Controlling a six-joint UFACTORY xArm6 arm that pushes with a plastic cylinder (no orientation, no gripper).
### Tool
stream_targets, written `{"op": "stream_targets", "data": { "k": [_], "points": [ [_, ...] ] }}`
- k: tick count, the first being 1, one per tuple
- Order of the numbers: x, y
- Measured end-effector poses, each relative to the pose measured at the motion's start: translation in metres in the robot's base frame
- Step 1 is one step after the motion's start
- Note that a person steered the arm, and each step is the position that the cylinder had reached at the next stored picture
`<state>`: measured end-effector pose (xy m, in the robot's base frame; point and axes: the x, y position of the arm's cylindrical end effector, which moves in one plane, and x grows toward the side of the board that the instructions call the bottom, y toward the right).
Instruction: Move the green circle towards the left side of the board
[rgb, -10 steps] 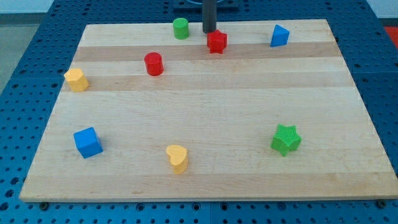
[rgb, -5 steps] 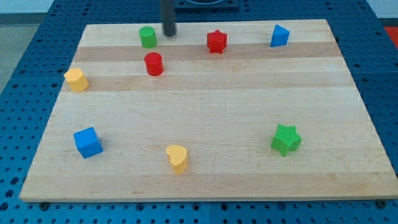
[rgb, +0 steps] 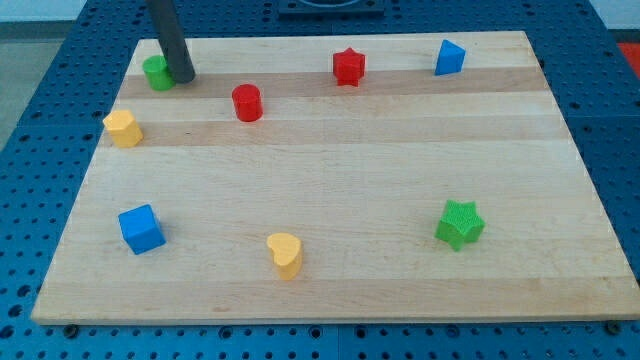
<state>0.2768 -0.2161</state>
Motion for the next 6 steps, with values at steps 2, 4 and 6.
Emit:
{"op": "stream_targets", "data": {
  "k": [2,4,6],
  "points": [
    [-0.013,0.081],
    [-0.056,0.192],
    [-0.077,0.315]
  ]
}}
